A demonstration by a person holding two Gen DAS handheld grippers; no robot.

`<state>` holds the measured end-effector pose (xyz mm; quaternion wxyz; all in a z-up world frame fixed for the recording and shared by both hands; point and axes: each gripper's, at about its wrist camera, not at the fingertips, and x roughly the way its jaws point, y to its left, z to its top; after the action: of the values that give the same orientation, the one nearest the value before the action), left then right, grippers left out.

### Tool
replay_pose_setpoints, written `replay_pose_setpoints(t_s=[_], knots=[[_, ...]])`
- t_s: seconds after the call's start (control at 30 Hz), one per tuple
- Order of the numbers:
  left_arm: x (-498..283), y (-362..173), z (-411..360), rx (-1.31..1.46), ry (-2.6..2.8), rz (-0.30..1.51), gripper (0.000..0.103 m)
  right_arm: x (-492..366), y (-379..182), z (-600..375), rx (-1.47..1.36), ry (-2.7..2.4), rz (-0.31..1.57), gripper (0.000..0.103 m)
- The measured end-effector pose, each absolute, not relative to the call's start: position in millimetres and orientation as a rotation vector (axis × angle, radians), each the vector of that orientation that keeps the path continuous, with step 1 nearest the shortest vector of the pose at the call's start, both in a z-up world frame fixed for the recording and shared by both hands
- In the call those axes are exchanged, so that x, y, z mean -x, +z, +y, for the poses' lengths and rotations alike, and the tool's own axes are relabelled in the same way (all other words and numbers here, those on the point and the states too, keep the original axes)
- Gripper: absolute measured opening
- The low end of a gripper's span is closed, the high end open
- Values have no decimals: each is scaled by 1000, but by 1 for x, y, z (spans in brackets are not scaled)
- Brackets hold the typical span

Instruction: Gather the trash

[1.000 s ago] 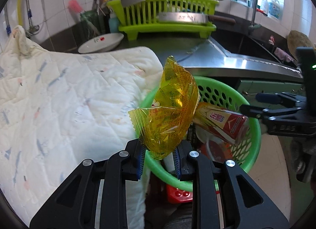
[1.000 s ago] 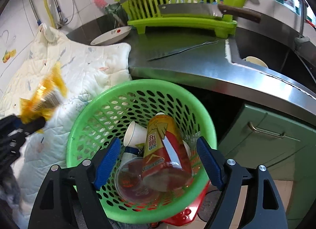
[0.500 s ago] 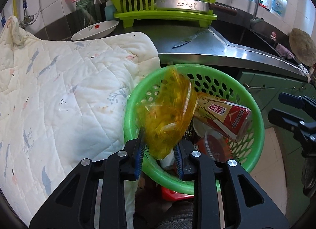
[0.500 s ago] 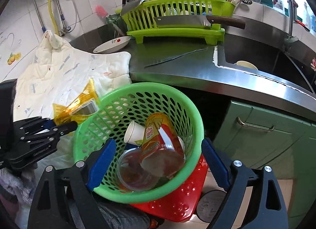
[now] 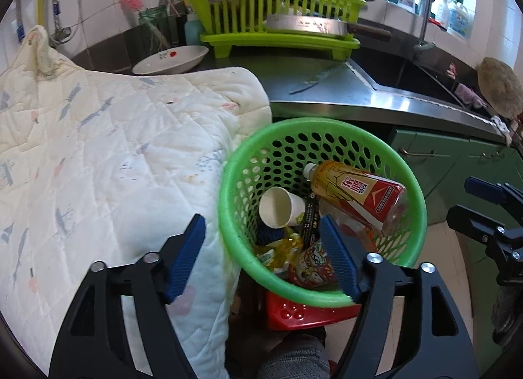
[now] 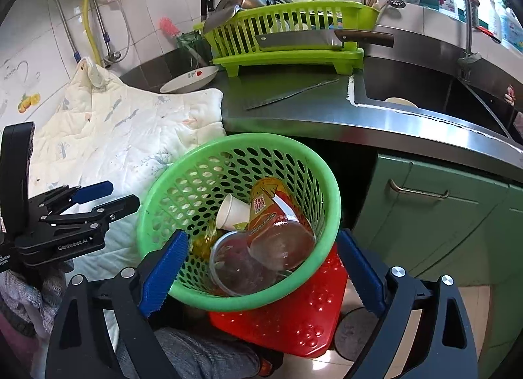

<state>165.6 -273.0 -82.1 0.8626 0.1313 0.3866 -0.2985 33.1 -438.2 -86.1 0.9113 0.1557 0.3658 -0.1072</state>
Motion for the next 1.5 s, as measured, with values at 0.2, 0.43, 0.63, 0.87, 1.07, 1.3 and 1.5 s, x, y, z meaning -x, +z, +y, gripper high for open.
replay_pose_setpoints(t_s=[0.2,0.43,0.63,0.87,1.07,1.3,1.5], knots=[[-152,-62,-250,-254,-574,767,81,-26,-75,-424,-319,-224,731,91],[-134,-40,-220,-233,-513,720,91,-21,-60,-397,-300,-208,707,92],[-120,-27,-190,-217,-445,691,96,-19,-50,-375,-264,-193,700,93],[-105,-18,-152,-190,-364,682,98,-17,-35,-345,-211,-176,686,93],[-96,-11,-126,-155,-318,681,98,-16,-27,-321,-165,-169,687,93],[-83,-7,-103,-137,-272,665,98,-14,-23,-301,-143,-155,688,93],[-75,-5,-84,-124,-222,655,98,-14,-21,-294,-144,-158,699,94]])
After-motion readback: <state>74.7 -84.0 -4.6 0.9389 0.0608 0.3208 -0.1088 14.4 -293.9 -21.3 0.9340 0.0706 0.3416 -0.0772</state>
